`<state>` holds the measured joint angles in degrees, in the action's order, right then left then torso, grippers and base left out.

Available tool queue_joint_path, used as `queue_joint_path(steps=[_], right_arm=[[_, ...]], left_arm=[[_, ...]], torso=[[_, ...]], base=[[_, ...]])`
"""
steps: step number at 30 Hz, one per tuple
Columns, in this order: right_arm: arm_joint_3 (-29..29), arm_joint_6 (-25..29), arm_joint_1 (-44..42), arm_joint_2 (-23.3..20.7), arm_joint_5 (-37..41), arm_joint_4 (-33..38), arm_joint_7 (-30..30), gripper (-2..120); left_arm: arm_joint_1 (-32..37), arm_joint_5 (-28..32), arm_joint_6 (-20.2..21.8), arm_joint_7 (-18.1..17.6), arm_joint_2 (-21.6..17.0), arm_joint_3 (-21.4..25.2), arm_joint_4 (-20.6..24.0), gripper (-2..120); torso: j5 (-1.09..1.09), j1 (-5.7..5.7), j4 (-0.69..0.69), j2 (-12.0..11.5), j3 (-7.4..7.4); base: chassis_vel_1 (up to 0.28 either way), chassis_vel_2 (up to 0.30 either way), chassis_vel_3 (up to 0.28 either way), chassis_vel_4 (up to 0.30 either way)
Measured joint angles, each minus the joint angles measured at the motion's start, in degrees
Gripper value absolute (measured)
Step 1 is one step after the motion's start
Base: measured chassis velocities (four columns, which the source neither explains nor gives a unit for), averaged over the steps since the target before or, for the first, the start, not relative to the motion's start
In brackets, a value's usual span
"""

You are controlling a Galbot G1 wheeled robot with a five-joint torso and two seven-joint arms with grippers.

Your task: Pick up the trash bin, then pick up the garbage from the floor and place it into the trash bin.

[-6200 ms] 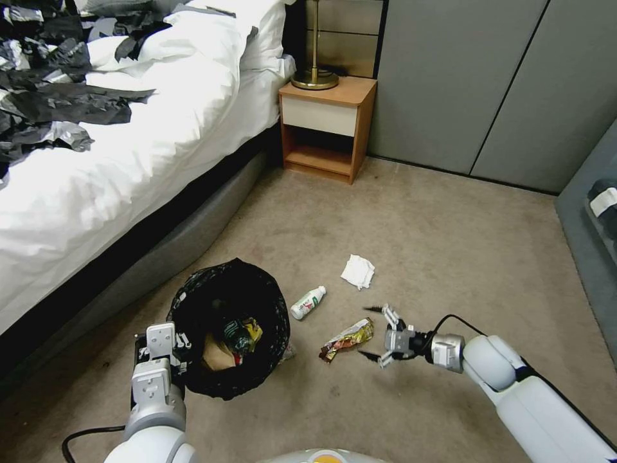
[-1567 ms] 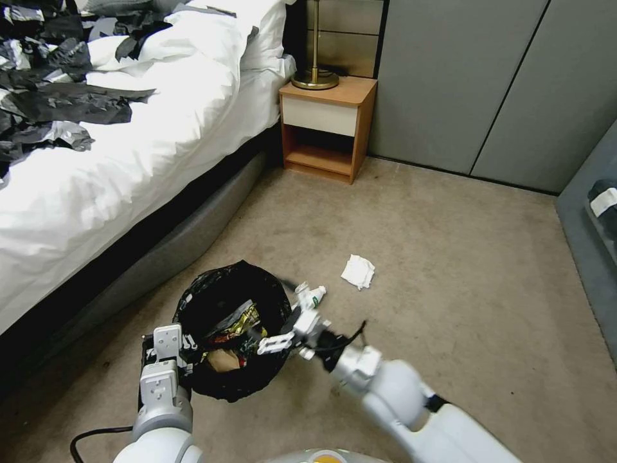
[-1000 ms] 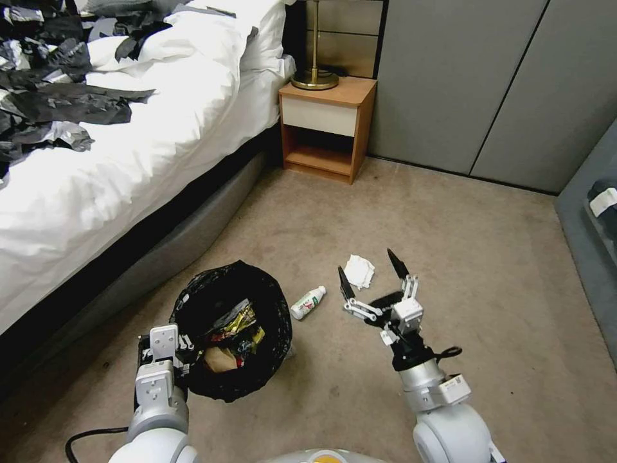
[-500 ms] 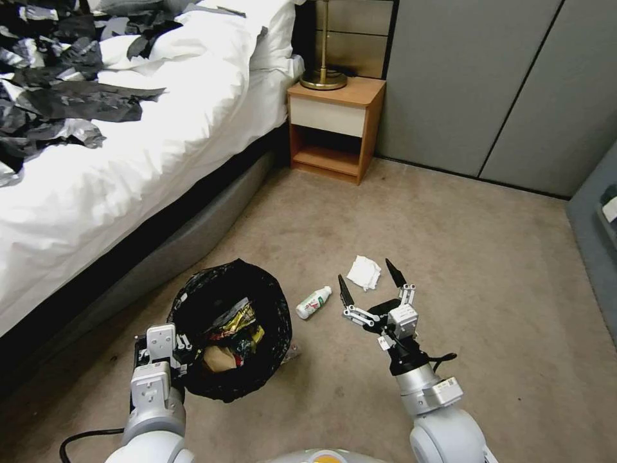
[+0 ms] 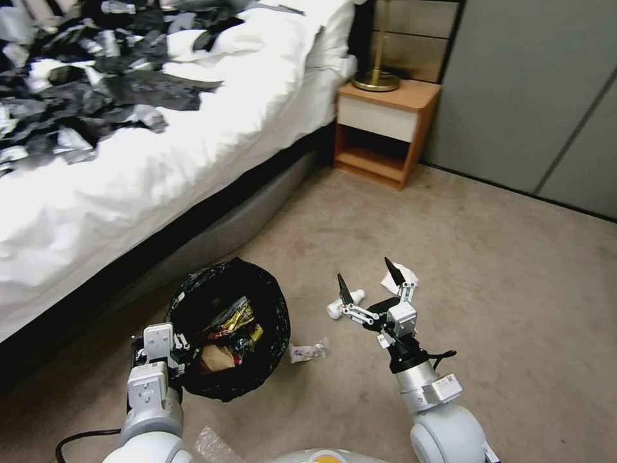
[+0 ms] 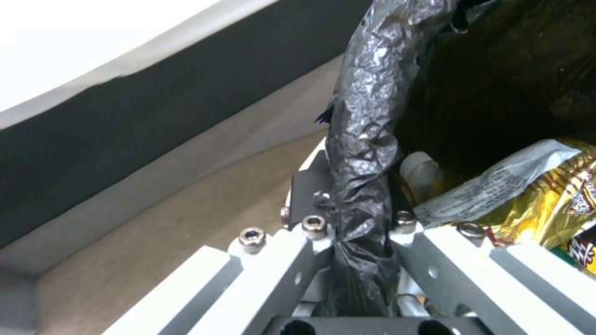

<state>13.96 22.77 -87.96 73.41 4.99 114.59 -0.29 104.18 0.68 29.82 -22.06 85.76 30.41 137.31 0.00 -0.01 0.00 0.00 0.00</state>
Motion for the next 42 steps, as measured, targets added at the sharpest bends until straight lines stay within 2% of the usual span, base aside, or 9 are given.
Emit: queue_joint_path(steps=[7, 14, 17, 21, 22, 25, 30, 34, 42], right_arm=[[0.3, -1.2, 1.3, -2.0, -0.3, -2.0, -3.0, 100], [0.4, -2.8, 5.8, -8.4, -2.7, -7.4, -13.1, 100], [-1.9, -5.0, 10.7, -12.9, -3.3, -13.4, -18.8, 100], [-3.4, -5.2, 13.8, -14.3, -5.0, -19.0, -22.8, 100], [-4.3, -4.6, 15.6, -14.6, -6.7, -23.0, -24.9, 100], [-5.3, -2.4, 18.9, -13.5, -10.9, -31.2, -28.4, 100], [-5.4, -0.7, 21.4, -11.1, -13.7, -37.2, -30.5, 100], [-5.4, 0.9, 24.8, -7.2, -16.5, -46.6, -32.2, 100], [-4.8, 1.9, 27.9, -2.2, -17.7, -54.4, -33.2, 100]], left_arm=[[-0.1, 0.2, -0.1, -0.1, 0.0, 0.0, 0.0, 0], [0.0, 0.1, -0.4, -0.1, 0.0, 0.1, 0.0, 0], [0.3, 0.0, -0.5, -0.1, 0.3, 0.1, 0.1, 0], [0.5, -0.2, -0.6, -0.1, 0.5, 0.1, 0.1, 0], [0.5, -0.2, -0.7, -0.1, 0.6, 0.1, 0.1, 0], [0.3, -0.3, -0.7, -0.1, 0.8, 0.3, 0.1, 0], [0.0, -0.3, -0.7, -0.2, 0.8, 0.3, -0.2, 0], [-0.7, -0.3, -0.6, -0.2, 1.0, 0.3, -0.9, 0], [-1.3, -0.3, -0.5, -0.2, 1.2, 0.3, -1.4, 0]], torso=[[0.0, 0.01, 0.01, 0.0, 0.0], [0.01, 0.0, -0.01, 0.0, 0.0], [0.0, 0.0, 0.0, 0.0, 0.0], [0.01, 0.0, 0.0, 0.0, 0.0], [0.0, 0.01, 0.0, 0.0, 0.0], [0.01, 0.01, -0.01, 0.0, 0.0], [0.01, 0.01, 0.0, 0.0, 0.0], [-0.01, 0.01, -0.02, 0.0, 0.0], [-0.01, 0.01, 0.0, 0.0, 0.0]], base=[[0.121, 0.119, 0.119, 0.118], [0.036, 0.056, 0.04, 0.031], [0.0, 0.0, 0.0, 0.0], [0.0, 0.0, 0.0, 0.0], [0.0, 0.0, 0.0, 0.0], [0.0, 0.0, 0.0, 0.0], [0.0, 0.0, 0.0, 0.0], [0.0, 0.0, 0.0, 0.0], [0.0, 0.0, 0.0, 0.0]])
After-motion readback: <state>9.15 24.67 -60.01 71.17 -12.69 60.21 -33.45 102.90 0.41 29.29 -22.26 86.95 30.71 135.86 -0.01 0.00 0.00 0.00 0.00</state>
